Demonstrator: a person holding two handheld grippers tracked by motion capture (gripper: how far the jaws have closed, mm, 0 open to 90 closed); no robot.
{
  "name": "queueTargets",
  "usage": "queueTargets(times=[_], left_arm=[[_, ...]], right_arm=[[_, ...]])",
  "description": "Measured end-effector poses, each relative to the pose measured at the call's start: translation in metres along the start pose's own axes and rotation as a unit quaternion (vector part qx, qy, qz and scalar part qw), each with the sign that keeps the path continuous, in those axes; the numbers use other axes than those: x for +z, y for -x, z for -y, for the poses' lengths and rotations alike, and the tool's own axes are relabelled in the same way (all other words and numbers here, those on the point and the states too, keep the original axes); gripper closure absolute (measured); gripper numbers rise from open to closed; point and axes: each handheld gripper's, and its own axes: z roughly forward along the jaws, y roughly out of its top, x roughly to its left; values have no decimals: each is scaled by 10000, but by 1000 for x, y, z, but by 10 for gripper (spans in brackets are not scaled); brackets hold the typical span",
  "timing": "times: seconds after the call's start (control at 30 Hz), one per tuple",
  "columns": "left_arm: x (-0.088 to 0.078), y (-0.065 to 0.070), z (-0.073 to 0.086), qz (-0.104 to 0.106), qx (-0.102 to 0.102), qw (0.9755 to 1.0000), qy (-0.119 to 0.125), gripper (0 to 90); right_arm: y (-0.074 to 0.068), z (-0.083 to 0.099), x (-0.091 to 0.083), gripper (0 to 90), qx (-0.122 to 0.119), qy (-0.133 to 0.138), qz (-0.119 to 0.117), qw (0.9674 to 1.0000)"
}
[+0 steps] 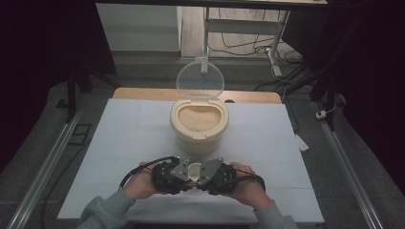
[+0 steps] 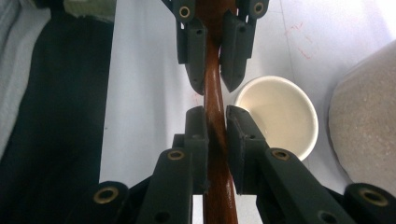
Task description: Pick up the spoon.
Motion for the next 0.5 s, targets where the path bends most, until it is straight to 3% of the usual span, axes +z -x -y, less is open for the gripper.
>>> queueTargets(times=[0.17, 0.27, 0.33, 0.47, 0.5], left_arm=[[2, 0, 2, -77, -49, 9999, 63, 768], [-1, -3, 3, -200, -110, 9997, 111, 776], [-2, -5, 5, -274, -188, 9993, 171, 778], [-6, -8, 8, -424, -310, 9982, 305, 780], [-7, -8, 8, -467, -341, 9977, 339, 780]], right_arm=[[0, 1, 2, 778, 17, 40, 78, 10000], [6, 5, -2, 721, 349, 336, 135, 9987], [13, 11, -10, 653, 787, 712, 257, 9940], [18, 17, -19, 567, 1229, 1109, 533, 9848], [18, 17, -19, 567, 1229, 1109, 533, 9848]])
